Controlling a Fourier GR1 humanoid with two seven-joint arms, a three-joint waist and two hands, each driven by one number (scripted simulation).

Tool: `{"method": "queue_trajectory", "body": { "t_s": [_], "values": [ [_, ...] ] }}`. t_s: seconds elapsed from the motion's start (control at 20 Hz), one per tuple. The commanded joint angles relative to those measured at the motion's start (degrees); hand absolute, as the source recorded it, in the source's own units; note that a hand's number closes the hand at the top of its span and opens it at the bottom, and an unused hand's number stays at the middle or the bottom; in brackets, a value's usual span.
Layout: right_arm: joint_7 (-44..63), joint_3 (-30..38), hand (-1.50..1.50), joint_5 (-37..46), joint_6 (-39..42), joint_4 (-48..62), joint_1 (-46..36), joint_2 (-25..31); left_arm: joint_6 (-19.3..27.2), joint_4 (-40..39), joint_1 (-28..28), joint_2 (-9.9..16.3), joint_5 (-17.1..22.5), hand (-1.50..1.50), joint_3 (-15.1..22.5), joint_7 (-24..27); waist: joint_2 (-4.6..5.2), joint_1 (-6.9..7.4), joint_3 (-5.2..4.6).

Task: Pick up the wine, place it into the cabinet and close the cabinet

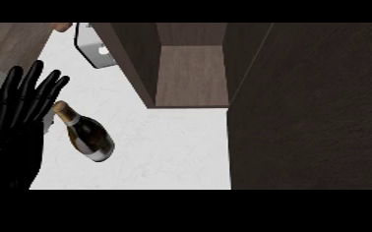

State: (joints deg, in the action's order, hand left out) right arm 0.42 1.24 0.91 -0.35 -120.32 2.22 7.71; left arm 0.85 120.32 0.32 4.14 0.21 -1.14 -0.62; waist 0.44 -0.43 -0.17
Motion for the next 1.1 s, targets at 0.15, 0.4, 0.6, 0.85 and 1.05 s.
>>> {"method": "queue_trajectory", "body": {
  "t_s": [0.15,0.4,0.6,0.85,1.05],
  "values": [
    [-1.57,-1.58,-1.50,-2.88,2.53,-1.44,2.50,-1.29,-11.26,0.85,1.09,4.80,9.09,-1.50,3.03,-5.37,-0.56,0.36,0.17],
    [5.04,-9.28,-1.50,-8.12,8.93,-6.18,5.79,-0.16,-14.92,-2.18,5.15,1.75,25.72,-1.50,5.73,-15.05,-0.68,0.52,0.05],
    [9.26,-6.94,-1.50,-12.67,10.56,-10.77,7.96,2.22,-9.77,7.73,5.15,1.38,29.09,-1.50,8.65,-25.50,-0.67,0.47,0.21],
    [20.67,-6.85,-1.50,-14.20,6.81,-22.20,6.95,2.31,-4.81,12.07,0.74,4.02,33.77,-1.50,3.97,-33.16,-0.54,0.33,0.16],
    [19.24,-4.98,-1.50,-15.89,8.89,-18.96,5.61,1.74,-3.43,14.02,-0.51,4.46,35.39,-1.50,1.51,-35.59,-0.48,0.39,0.18]
  ]
}}
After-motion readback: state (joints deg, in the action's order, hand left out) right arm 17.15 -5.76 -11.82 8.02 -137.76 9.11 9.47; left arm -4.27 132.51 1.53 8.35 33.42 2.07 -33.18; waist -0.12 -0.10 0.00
